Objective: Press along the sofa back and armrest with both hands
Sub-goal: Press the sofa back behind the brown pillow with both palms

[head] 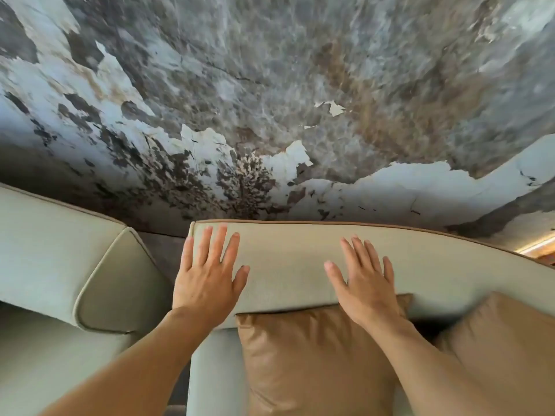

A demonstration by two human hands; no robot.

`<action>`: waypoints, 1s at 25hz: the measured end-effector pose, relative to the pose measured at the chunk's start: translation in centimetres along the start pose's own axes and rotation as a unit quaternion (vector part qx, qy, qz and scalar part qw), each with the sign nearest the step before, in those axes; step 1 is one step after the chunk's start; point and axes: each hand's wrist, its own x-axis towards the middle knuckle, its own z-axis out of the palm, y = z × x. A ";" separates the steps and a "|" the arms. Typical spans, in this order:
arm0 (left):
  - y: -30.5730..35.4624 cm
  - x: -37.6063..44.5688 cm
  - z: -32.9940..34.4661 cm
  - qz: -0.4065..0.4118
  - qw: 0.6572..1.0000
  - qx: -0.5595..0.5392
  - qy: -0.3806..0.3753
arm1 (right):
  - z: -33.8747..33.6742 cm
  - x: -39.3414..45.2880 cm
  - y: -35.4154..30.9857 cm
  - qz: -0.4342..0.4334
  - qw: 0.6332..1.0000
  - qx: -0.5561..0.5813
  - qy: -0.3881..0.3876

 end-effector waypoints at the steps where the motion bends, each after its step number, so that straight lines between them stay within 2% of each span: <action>1: 0.7 0.9 0.8 0.010 1.000 -0.015 0.017 | 0.9 0.9 0.9 -0.003 1.000 -0.004 0.012; 3: 1.8 2.8 3.0 0.013 0.998 -0.024 0.062 | 3.3 2.8 3.2 -0.018 0.998 -0.034 0.052; 7: 2.4 4.3 6.9 -0.036 0.990 -0.028 0.132 | 7.3 5.0 5.3 -0.041 0.992 -0.028 0.120; 11: 2.2 5.6 9.0 -0.036 0.977 0.000 0.211 | 10.7 6.6 6.0 -0.058 0.968 -0.033 0.242; 13: 2.4 5.9 9.3 -0.038 0.971 0.007 0.234 | 11.2 7.0 6.1 -0.062 0.959 -0.026 0.277; 25: 2.4 10.2 8.8 -0.030 0.968 0.011 0.248 | 11.1 10.5 6.0 -0.041 0.947 -0.038 0.318</action>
